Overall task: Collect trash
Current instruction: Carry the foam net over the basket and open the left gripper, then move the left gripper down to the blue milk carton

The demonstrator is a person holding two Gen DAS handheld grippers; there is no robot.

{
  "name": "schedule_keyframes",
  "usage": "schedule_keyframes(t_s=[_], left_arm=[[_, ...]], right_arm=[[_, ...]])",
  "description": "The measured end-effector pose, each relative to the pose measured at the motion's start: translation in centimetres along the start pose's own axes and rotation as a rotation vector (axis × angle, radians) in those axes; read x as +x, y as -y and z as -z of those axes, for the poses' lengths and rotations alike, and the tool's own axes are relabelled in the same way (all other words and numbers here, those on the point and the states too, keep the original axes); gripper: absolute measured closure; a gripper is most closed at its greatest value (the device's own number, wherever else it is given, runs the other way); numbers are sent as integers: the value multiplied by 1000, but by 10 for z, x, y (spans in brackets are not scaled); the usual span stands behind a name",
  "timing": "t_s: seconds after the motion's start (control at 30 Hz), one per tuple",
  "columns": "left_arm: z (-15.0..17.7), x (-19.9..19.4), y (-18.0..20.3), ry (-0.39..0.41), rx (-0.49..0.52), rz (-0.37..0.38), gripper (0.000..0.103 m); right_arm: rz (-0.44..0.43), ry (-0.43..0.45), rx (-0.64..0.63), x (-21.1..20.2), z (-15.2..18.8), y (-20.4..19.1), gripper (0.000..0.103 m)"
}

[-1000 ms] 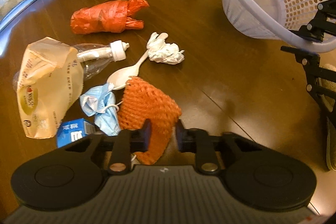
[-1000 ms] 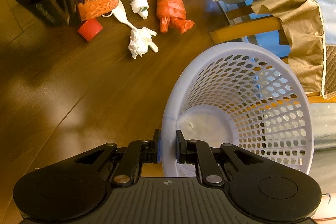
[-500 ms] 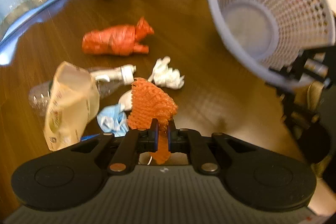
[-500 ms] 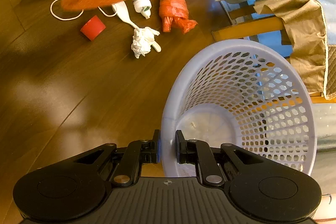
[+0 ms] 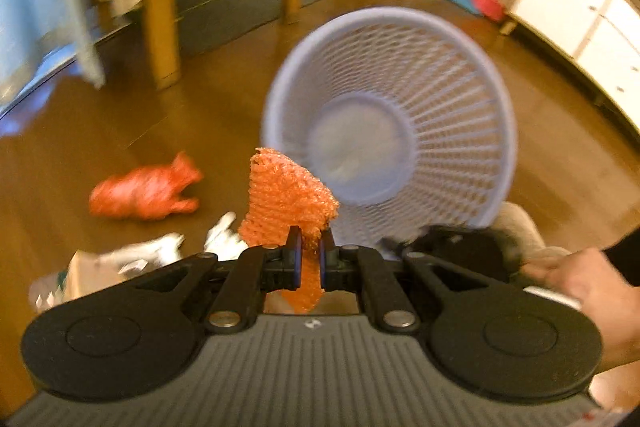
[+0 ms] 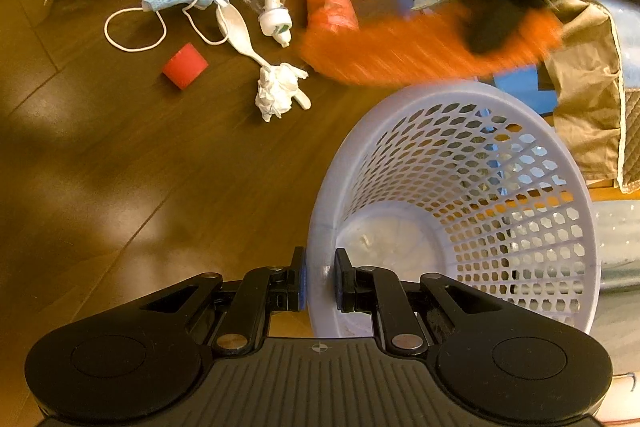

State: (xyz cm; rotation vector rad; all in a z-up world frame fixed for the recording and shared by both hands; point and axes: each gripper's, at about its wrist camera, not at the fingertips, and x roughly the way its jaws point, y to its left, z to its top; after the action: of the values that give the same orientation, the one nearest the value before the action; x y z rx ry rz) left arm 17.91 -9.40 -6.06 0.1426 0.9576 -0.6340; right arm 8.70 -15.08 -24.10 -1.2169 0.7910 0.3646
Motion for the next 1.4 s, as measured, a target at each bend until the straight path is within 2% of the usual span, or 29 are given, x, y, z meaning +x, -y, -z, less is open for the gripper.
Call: schedule_keyframes(t_s=[0.17,0.57,0.63,0.73,0.77,0.97,1.07,1.27,1.4], left_arm=[[-14,7,14,21,52,90,98],[-34,25,20,63,81,128,97],[-36,28,18,61,68,112,93],[-36,30,11,52,32,95,75],[-36,29,9,52,26,92,72],[-38,22,2,64,16,72,72],[-34,15,-6,73,4,47,69],[-9,-1,-41,62,-59,-68,63],[27,-14,-77,28,-124,-167,60]], right_arm=[[-2,4,2,-1,2,0,93],[-7,11,31,2,-1,6,94],[-8,11,34,1,0,6,94],[-9,10,39,1,0,6,94],[-10,10,40,1,-1,7,94],[-11,8,49,0,-1,9,94],[-12,7,52,0,-1,10,93],[-18,-1,66,0,-1,11,93],[-23,-11,83,1,-4,13,93]])
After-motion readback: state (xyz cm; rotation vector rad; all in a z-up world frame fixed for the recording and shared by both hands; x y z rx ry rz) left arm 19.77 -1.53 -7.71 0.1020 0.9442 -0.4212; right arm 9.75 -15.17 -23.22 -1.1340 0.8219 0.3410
